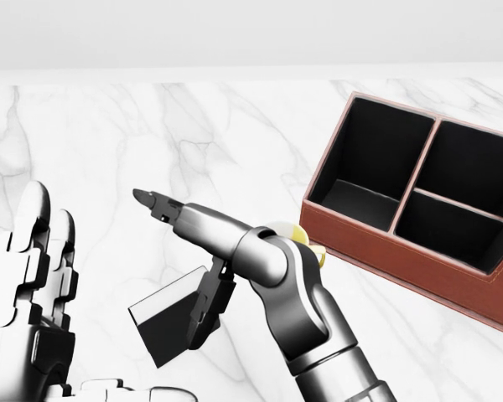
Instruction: Pick up the book and place it in the caddy.
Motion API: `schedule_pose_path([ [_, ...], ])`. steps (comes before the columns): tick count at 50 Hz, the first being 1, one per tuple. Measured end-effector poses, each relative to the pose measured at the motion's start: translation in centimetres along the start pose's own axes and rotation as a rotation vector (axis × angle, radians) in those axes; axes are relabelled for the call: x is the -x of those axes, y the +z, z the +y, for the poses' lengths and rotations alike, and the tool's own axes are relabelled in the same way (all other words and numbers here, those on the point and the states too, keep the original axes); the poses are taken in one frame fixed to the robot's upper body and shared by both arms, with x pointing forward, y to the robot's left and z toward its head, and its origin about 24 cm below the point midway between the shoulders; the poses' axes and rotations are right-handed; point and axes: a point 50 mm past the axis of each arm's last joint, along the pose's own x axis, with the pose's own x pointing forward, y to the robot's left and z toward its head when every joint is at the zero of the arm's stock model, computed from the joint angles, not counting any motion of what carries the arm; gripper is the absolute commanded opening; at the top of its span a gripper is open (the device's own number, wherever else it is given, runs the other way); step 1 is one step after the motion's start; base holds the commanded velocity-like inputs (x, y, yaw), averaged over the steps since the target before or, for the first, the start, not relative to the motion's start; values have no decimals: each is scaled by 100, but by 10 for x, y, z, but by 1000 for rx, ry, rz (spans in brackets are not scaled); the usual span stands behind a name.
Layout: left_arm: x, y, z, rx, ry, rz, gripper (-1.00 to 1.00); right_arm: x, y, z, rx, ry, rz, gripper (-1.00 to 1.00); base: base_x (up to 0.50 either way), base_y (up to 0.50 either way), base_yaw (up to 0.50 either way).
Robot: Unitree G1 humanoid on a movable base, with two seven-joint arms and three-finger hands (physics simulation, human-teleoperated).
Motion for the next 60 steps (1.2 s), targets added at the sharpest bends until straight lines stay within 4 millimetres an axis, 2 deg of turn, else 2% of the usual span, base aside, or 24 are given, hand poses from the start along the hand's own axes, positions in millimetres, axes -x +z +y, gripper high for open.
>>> schedule_pose_path([
  [23,11,0,5,-3,26,4,100,-19,-19,2,-31,45,118,100,0,0,0],
  [60,11,-1,5,-4,29,0,100,-34,-30,30,35,168,245,100,0,0,0],
])
